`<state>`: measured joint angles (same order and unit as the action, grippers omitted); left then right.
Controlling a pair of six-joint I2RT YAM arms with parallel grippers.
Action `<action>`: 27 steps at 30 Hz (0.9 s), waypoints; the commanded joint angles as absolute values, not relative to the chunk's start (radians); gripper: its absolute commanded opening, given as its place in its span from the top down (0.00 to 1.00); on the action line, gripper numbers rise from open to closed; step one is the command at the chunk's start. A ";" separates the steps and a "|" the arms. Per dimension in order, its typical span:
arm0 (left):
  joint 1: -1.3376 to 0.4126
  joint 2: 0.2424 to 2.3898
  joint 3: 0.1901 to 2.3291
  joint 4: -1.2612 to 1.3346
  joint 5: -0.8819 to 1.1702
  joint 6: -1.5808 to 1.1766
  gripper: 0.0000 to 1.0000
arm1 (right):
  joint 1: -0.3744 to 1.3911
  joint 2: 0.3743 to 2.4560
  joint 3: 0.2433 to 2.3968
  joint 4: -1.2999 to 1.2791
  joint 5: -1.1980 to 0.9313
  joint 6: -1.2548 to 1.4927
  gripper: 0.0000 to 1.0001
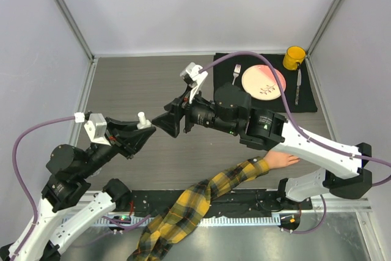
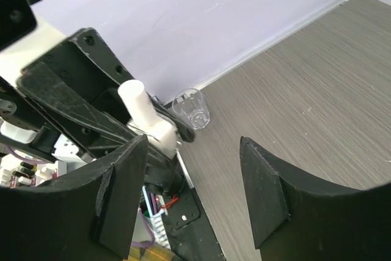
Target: Paint the nails
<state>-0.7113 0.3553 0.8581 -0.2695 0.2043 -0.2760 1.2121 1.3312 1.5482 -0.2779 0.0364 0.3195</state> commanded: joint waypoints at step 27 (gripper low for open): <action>-0.713 0.488 0.790 0.129 0.760 -0.527 1.00 | 1.114 1.355 1.407 -0.053 -0.995 0.239 1.00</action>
<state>-0.7094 0.4290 0.8227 -0.2111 0.4206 -0.3527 1.1973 1.3994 1.5597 -0.2359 -0.2283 0.2070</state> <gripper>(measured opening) 0.294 0.218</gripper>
